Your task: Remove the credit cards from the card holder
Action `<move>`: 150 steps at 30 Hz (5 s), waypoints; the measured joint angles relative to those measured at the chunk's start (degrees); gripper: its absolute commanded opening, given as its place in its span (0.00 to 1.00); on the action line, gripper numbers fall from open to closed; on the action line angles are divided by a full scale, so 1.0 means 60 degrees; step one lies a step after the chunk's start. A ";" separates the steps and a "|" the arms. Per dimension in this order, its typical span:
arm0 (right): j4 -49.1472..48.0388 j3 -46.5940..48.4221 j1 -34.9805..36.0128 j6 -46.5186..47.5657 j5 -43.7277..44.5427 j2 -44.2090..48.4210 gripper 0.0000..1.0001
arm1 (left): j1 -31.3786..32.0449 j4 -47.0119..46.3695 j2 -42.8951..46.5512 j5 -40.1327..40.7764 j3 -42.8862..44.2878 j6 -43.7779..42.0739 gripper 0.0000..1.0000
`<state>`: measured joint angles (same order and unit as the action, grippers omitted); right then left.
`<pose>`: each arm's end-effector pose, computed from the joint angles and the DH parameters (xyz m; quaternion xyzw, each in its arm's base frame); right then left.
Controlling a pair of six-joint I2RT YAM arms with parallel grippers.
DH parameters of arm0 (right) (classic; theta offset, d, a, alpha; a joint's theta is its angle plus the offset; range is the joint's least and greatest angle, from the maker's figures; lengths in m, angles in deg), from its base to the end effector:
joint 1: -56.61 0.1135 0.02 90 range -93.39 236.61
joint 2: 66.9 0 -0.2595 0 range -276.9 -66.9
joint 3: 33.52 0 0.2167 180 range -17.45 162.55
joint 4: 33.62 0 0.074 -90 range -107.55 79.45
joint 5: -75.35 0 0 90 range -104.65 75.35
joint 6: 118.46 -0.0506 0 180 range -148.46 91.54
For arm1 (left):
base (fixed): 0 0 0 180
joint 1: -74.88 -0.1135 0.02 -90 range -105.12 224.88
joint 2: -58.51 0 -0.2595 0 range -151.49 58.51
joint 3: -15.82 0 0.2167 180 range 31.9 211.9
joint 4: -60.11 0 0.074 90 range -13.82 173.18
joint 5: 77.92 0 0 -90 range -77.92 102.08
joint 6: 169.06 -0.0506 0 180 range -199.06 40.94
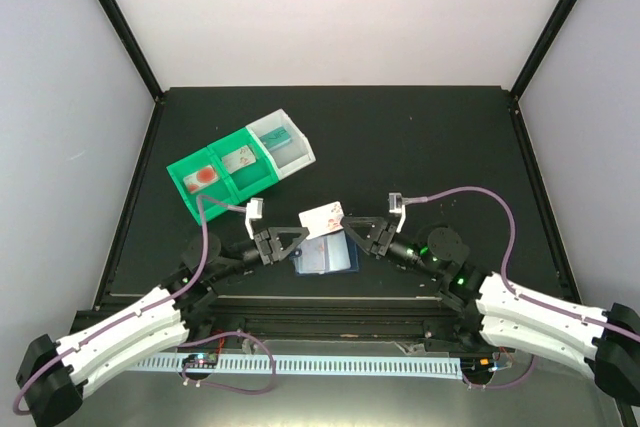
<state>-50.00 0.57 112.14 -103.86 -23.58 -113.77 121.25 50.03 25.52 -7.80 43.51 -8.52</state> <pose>0.0941 0.1509 0.2627 0.0618 0.6820 0.6833 0.2533 0.0836 -0.1127 0.2449 -0.0154 0.6787 -0.6789 0.2797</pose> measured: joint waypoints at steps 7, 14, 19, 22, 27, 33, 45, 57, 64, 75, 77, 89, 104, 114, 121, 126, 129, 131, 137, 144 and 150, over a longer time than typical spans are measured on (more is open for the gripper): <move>0.0820 -0.0528 0.0000 0.0488 0.0120 0.1002 1.00 | -0.0018 0.1923 0.0685 0.0561 0.0474 -0.1031 0.01; 0.2820 -0.0452 0.0000 0.1832 0.0160 0.1861 1.00 | -0.0441 0.4065 0.0732 0.1239 0.1494 -0.2189 0.02; 0.4171 -0.0430 0.0000 0.2707 0.0430 0.2849 1.00 | -0.0965 0.5107 0.0011 0.1399 0.2539 -0.2940 0.02; 0.4776 -0.0375 0.0000 0.3056 0.0605 0.3249 1.00 | -0.1563 0.5734 -0.0459 0.1388 0.3045 -0.3333 0.02; 0.5362 -0.0324 0.0000 0.3421 0.0739 0.3614 1.00 | -0.3045 0.6736 -0.0973 0.1322 0.3534 -0.3905 0.02; 0.5705 -0.0280 0.0000 0.3734 0.0801 0.3574 1.00 | -0.4936 0.7665 -0.1723 0.0772 0.4309 -0.4575 0.02; 0.5974 0.0244 0.0000 0.3985 0.0794 0.3075 1.00 | -0.7348 0.8364 -0.4739 0.0022 0.6098 -0.5763 0.02; 0.6339 0.0488 0.0000 0.4095 0.1045 0.3093 1.00 | -0.7901 0.7970 -0.7883 0.0058 0.7198 -0.5537 0.02; 0.6550 0.0787 0.0000 0.4346 0.1260 0.3031 1.00 | -0.7909 0.7737 -0.9471 0.0368 0.8043 -0.5144 0.02; 0.6561 0.1126 0.0000 0.4652 0.1679 0.2656 1.00 | -0.8014 0.7278 -1.0153 0.0783 0.8204 -0.4823 0.02; 0.6561 0.1126 0.0000 0.4703 0.1716 0.2667 1.00 | -0.8032 0.7202 -1.0291 0.0798 0.8287 -0.4754 0.02; 0.6561 0.1224 0.0000 0.5093 0.1836 0.2510 1.00 | -0.8040 0.7034 -1.1009 0.1027 0.8903 -0.4692 0.02; 0.6561 0.1271 0.0000 0.5260 0.1803 0.2142 1.00 | -0.8047 0.7067 -1.1646 0.1078 0.9238 -0.4794 0.22; 0.6757 0.1271 0.0000 0.5206 0.1625 0.2328 1.00 | -0.8047 0.7224 -1.1719 0.0652 0.9435 -0.4951 0.36; 0.7198 0.1290 0.0000 0.5238 0.1137 0.2215 1.00 | -0.8051 0.7431 -1.1679 0.0597 0.9439 -0.5074 0.45; 0.7417 0.1373 0.0000 0.5235 0.0892 0.2160 1.00 | -0.8105 0.7774 -1.1428 0.0601 0.9486 -0.5231 0.55; 0.7442 0.1373 0.0000 0.5235 0.0790 0.2131 1.00 | -0.8123 0.7894 -1.1081 0.0656 0.9497 -0.5344 0.61; 0.7522 0.1373 0.0000 0.5231 0.0787 0.2091 1.00 | -0.8138 0.7930 -1.0750 0.0696 0.9497 -0.5428 0.66; 0.7861 0.1373 0.0000 0.5231 0.0783 0.2036 1.00 | -0.8156 0.7974 -0.9606 0.0477 0.9413 -0.5825 0.84; 0.7992 0.1370 0.0000 0.5115 0.0787 0.2142 0.99 | -0.8153 0.8167 -0.7960 -0.0463 0.8280 -0.6495 0.99; 0.7861 0.1366 0.0000 0.5034 0.0772 0.1577 0.88 | -0.8142 0.8710 -0.6823 -0.1745 0.7227 -0.7417 0.99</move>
<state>-2.83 8.77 112.14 -73.65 -18.95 -104.31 72.40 102.29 -15.42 -18.27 86.88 -53.02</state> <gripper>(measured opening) 0.934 0.989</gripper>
